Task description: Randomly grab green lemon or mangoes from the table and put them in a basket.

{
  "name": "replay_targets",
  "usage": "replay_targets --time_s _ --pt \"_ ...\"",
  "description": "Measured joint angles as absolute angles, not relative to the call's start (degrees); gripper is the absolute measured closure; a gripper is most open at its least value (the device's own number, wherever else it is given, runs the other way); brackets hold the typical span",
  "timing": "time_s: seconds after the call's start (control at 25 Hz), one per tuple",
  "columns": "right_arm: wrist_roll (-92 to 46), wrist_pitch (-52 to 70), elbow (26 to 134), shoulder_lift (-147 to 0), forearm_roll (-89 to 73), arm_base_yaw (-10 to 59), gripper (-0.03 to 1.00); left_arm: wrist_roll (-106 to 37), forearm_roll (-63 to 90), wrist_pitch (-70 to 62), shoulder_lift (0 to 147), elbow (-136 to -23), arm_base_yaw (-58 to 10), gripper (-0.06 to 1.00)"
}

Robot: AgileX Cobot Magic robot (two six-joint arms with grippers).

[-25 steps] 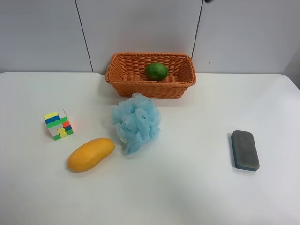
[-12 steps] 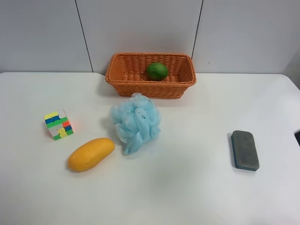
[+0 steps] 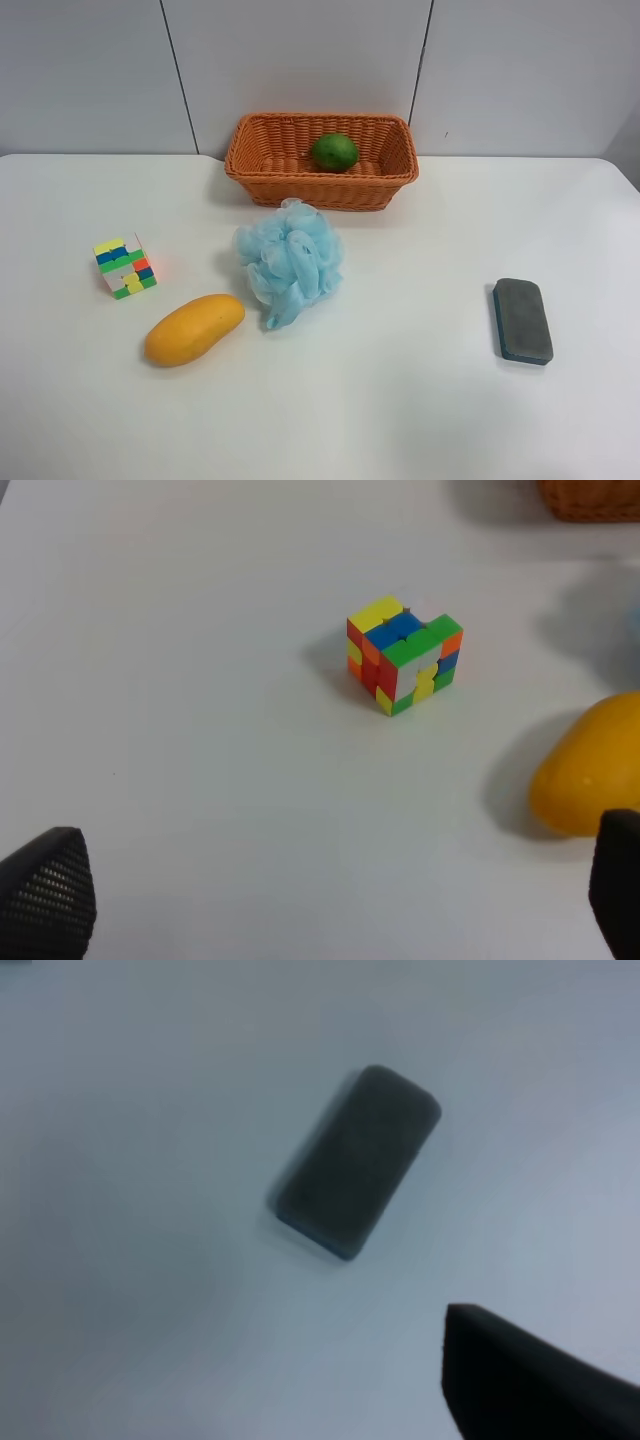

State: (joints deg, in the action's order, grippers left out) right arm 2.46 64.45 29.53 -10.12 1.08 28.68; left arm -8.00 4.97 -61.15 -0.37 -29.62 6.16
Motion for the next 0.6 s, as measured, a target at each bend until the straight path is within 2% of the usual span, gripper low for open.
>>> replay_targets --time_s 0.6 --pt "2.46 61.1 27.54 -9.42 1.08 28.63 -0.02 -8.0 4.97 -61.15 -0.37 -29.62 6.16 -0.05"
